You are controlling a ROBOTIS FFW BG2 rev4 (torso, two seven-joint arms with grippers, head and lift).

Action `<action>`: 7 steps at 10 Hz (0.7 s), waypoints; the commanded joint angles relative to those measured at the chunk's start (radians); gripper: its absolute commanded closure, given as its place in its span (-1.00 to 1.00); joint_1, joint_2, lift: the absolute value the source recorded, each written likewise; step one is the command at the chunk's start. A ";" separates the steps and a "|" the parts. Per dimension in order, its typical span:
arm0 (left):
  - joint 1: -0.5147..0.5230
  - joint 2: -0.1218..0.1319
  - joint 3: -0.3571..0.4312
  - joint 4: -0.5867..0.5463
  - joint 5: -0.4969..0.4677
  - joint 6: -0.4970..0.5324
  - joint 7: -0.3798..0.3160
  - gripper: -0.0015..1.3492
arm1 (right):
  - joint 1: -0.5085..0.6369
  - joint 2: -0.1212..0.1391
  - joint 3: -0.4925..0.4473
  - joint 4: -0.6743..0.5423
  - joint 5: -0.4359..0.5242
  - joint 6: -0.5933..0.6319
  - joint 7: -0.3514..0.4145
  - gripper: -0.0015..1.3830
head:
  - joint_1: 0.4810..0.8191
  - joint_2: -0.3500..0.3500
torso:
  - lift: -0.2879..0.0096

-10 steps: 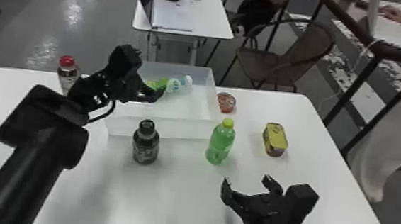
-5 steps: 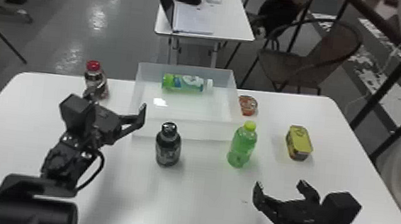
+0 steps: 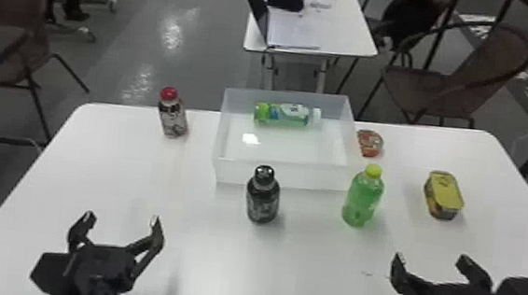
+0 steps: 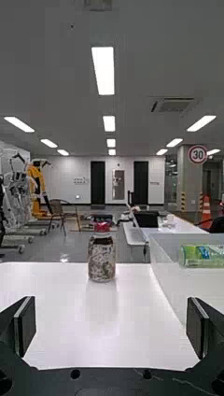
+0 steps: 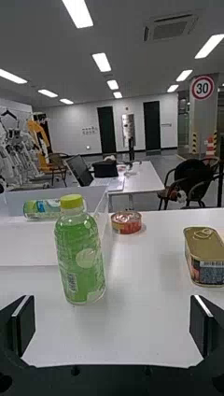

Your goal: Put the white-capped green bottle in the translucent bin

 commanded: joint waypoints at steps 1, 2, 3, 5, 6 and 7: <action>0.069 -0.004 0.020 -0.010 -0.008 -0.024 0.014 -0.86 | 0.017 0.000 -0.003 -0.013 -0.002 0.001 -0.009 -0.91 | 0.27 0.27 | 0.33; 0.103 -0.004 0.017 -0.013 -0.027 -0.046 0.057 -0.86 | 0.033 0.000 -0.008 -0.024 -0.002 0.005 -0.015 -0.91 | 0.27 0.29 | 0.33; 0.131 -0.004 0.006 -0.017 -0.033 -0.052 0.098 -0.86 | 0.050 0.000 -0.012 -0.036 -0.002 0.006 -0.023 -0.91 | 0.27 0.33 | 0.33; 0.158 -0.004 0.003 -0.017 -0.034 -0.055 0.109 -0.86 | 0.063 -0.003 -0.017 -0.045 -0.002 0.009 -0.024 -0.91 | 0.27 0.34 | 0.33; 0.160 -0.004 0.003 -0.017 -0.025 -0.057 0.115 -0.86 | 0.063 -0.002 -0.017 -0.045 -0.003 0.009 -0.026 -0.91 | 0.27 0.34 | 0.33; 0.157 -0.004 0.006 -0.017 -0.024 -0.057 0.115 -0.86 | 0.063 -0.002 -0.017 -0.045 -0.005 0.009 -0.024 -0.91 | 0.27 0.34 | 0.33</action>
